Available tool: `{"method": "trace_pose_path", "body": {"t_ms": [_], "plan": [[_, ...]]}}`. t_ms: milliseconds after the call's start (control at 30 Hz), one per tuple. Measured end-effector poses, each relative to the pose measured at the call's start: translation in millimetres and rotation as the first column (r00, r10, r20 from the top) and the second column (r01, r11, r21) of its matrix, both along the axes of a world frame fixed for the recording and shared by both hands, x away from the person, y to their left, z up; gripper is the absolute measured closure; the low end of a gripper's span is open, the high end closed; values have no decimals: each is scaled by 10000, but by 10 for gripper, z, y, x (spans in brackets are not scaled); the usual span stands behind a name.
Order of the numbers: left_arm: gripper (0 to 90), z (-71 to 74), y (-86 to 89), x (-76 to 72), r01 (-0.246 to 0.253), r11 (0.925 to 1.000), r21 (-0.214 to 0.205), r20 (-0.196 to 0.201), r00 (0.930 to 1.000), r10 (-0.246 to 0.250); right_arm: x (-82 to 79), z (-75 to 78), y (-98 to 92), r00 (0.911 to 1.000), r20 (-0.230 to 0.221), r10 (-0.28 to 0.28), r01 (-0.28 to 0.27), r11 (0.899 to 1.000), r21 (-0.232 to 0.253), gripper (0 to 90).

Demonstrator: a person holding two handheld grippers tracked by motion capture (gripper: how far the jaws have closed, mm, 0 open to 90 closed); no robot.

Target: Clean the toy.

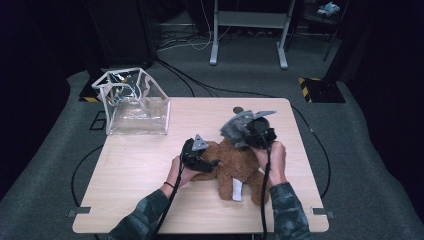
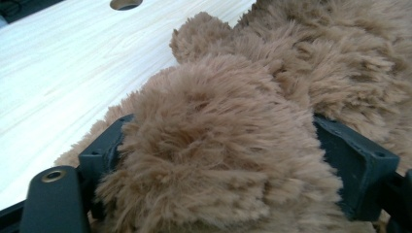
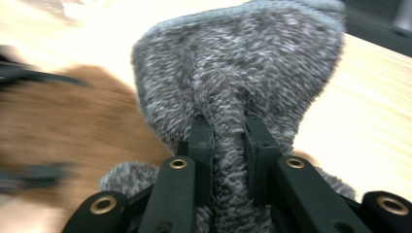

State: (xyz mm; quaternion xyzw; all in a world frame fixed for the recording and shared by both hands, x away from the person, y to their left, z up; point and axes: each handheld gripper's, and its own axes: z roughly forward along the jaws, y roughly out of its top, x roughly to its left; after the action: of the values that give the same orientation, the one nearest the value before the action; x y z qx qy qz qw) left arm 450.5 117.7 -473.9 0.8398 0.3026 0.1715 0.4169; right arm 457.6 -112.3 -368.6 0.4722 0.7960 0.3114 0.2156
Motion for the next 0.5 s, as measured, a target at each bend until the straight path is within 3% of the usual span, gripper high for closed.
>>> {"method": "trace_pose_path", "body": {"t_ms": [100, 200, 267, 400, 433, 500], "plan": [[141, 5, -18, -13, -62, 9999, 91, 78, 10000, 61, 22, -108, 340, 9962, -324, 808, -812, 9966, -122, 770], [124, -6, -22, -14, -145, 9999, 92, 229, 9996, 142, 112, -331, 477, 9923, -840, 910, -930, 9955, -201, 771], [122, -15, -21, -10, -129, 9999, 19, 253, 9996, 128, 134, -404, 457, 9924, -893, 848, -858, 9963, -82, 774], [123, -18, -39, -23, -74, 10000, 67, 276, 9996, 72, 122, -439, 339, 9945, -898, 531, -557, 9981, -268, 780], [123, -18, -42, -26, -62, 9999, 97, 292, 9996, 59, 117, -444, 292, 9961, -785, 405, -450, 9974, -560, 781], [123, -29, -48, -26, -90, 10000, 41, 317, 9995, 89, 113, -454, 195, 9962, -834, 244, -288, 9982, -518, 782]]}}
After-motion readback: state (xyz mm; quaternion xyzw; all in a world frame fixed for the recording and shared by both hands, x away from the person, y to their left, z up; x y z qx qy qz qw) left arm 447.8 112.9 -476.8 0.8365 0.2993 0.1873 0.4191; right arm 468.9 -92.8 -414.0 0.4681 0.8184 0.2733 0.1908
